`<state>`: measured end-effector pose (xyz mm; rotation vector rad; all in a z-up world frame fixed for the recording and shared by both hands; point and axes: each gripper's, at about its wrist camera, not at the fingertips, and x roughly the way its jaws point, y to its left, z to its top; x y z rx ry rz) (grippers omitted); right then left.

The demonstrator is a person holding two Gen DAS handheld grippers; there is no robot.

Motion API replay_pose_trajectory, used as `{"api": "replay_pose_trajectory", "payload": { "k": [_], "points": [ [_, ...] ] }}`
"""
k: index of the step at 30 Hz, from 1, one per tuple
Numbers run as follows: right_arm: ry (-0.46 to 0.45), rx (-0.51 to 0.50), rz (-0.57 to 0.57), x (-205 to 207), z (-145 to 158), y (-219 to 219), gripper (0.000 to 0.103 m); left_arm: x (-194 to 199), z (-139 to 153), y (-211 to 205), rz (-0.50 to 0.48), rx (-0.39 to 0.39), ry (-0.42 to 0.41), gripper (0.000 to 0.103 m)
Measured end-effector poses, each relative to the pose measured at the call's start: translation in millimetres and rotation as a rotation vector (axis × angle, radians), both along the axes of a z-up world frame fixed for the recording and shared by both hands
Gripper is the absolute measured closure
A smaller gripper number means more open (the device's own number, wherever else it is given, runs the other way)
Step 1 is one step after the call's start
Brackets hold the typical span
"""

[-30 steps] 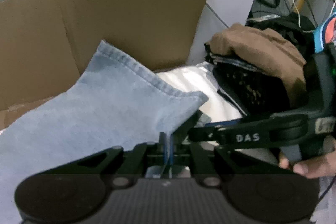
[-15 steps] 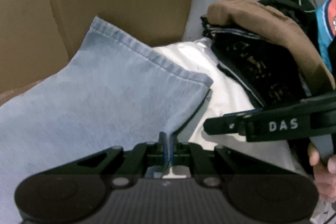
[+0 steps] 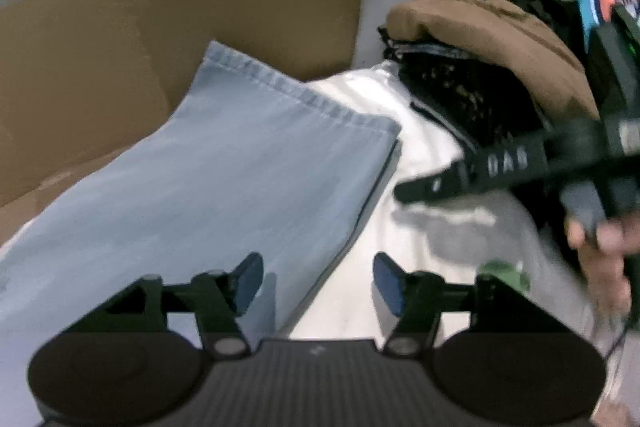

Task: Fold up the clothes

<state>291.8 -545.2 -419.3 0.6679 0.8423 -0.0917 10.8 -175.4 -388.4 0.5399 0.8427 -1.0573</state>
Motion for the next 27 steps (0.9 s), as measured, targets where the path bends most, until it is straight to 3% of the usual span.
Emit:
{"api": "replay_pose_trajectory", "payload": {
  "k": [5,12,16,19,23,27],
  "points": [
    [-0.018,0.035,-0.027,0.4,2.3,-1.0,0.062,2.6,-0.5,33.3,0.065,0.070,-0.006,0.036],
    [-0.009,0.059,-0.015,-4.4,-1.6,10.4,0.062,1.0,5.0,82.7,0.134,0.110,-0.037,0.031],
    [0.004,0.050,0.010,-6.6,-2.7,24.3,0.062,3.3,1.6,107.0,0.221,0.133,-0.025,0.031],
    [0.000,0.033,0.045,-5.7,0.4,35.5,0.062,1.9,-5.0,120.3,0.276,0.151,-0.066,0.030],
    [-0.005,0.004,0.125,-1.7,6.4,54.1,0.062,8.0,-13.3,135.6,0.364,0.133,-0.027,0.029],
    [-0.004,-0.021,0.213,2.7,9.0,76.2,0.062,6.5,-18.0,143.5,0.384,0.126,-0.065,0.029]
  ]
}}
